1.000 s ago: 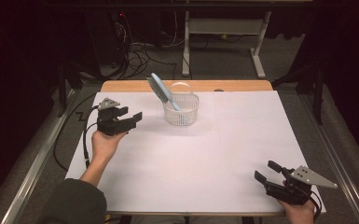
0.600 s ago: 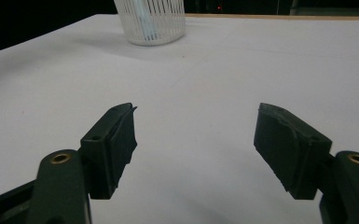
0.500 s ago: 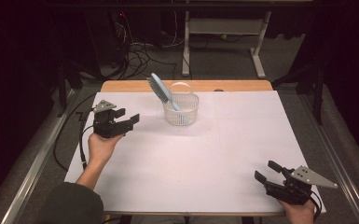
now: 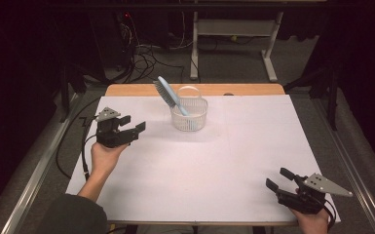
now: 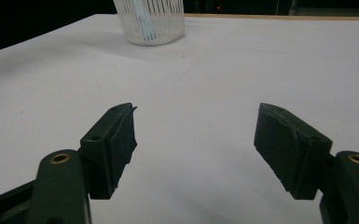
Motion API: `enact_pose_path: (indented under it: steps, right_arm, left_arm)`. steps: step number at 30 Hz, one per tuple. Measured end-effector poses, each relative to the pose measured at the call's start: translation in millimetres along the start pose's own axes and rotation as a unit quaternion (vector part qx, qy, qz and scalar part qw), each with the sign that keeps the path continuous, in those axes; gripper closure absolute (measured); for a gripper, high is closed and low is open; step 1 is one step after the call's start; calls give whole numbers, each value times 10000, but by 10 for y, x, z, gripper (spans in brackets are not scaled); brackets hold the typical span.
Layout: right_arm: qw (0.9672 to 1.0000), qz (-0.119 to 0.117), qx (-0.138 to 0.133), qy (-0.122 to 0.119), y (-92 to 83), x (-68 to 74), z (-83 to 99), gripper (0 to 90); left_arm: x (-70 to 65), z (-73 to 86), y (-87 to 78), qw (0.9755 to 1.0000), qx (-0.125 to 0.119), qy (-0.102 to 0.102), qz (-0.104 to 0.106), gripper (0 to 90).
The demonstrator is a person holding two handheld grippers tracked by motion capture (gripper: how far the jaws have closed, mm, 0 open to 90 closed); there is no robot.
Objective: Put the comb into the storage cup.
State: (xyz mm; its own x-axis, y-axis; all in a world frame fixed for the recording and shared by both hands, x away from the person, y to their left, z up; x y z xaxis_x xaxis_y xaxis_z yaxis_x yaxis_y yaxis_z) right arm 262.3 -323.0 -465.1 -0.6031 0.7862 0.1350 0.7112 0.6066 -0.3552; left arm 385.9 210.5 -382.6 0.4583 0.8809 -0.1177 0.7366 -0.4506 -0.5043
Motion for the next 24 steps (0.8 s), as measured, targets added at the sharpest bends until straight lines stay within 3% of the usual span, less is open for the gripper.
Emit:
enact_pose_path:
  steps: [24]
  right_arm:
    - [10000, 2, 0, -2, 1, 1, 0, 298]
  left_arm:
    - [-18, 107, -144, 9999, -91, 43, 42, 335]
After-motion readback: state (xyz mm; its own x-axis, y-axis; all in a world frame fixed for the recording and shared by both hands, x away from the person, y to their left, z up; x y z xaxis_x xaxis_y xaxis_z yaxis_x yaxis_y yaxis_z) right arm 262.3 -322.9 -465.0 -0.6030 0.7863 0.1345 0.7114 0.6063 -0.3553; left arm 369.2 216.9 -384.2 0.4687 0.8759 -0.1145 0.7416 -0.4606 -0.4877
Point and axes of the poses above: each handheld gripper's, and its own axes: y roughly forward along the jaws, z roughly out of its underside, x roughly to its left, the point moved 1 cm from there along y, roughly forward along the jaws, and after that the axes turned 4 degrees about -z, right-handed, at the moved point
